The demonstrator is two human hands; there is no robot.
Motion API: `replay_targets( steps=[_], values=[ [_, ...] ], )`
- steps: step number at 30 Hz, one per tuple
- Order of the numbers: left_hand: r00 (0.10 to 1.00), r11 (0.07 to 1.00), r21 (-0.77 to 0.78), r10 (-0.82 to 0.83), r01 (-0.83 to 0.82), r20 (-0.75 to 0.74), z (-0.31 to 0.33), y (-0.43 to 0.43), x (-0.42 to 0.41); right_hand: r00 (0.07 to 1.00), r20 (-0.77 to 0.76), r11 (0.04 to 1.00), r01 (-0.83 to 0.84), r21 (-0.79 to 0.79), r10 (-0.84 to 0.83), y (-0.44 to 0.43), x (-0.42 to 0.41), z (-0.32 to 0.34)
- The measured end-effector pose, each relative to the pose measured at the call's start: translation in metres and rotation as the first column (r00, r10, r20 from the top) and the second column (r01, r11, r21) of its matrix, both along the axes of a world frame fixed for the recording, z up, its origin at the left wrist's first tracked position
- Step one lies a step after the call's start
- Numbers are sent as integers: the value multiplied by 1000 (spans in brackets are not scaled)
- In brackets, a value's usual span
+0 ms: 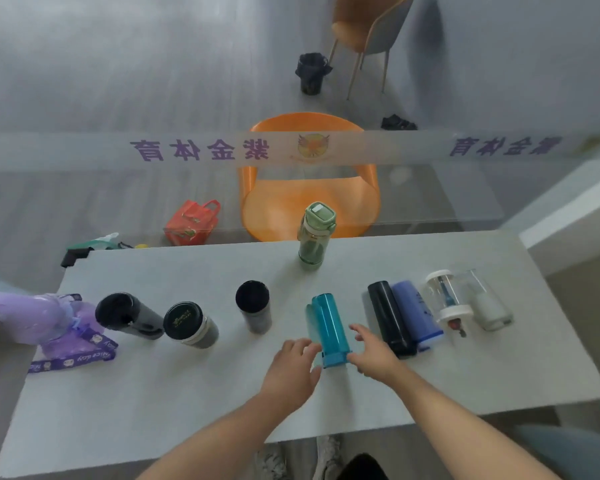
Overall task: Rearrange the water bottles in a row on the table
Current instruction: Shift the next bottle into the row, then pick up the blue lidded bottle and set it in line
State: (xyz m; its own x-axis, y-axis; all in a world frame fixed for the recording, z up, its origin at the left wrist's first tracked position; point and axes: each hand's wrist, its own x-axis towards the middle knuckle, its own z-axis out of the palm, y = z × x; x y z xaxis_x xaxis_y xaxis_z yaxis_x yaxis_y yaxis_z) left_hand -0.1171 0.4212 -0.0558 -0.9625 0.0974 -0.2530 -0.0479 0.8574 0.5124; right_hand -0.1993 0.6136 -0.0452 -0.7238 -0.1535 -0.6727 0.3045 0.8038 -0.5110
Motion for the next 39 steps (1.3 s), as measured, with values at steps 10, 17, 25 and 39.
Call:
replay_targets(
  steps=[10,17,25,39],
  values=[
    [925,888,296,280,-351,258,-55,57,-3,996,76,987,53,-153,-41,18,10,-48],
    [880,844,251,451,-474,148,2,43,-9,984,175,969,4,-246,40,18,-8,0],
    [914,918,99,394,-385,-98,31,28,-37,991,127,939,72,-336,-30,-6,-39,33],
    [905,987,-83,-160,139,-394,38,58,-44,990,-142,993,-35,-109,19,80,-58,30]
  ],
)
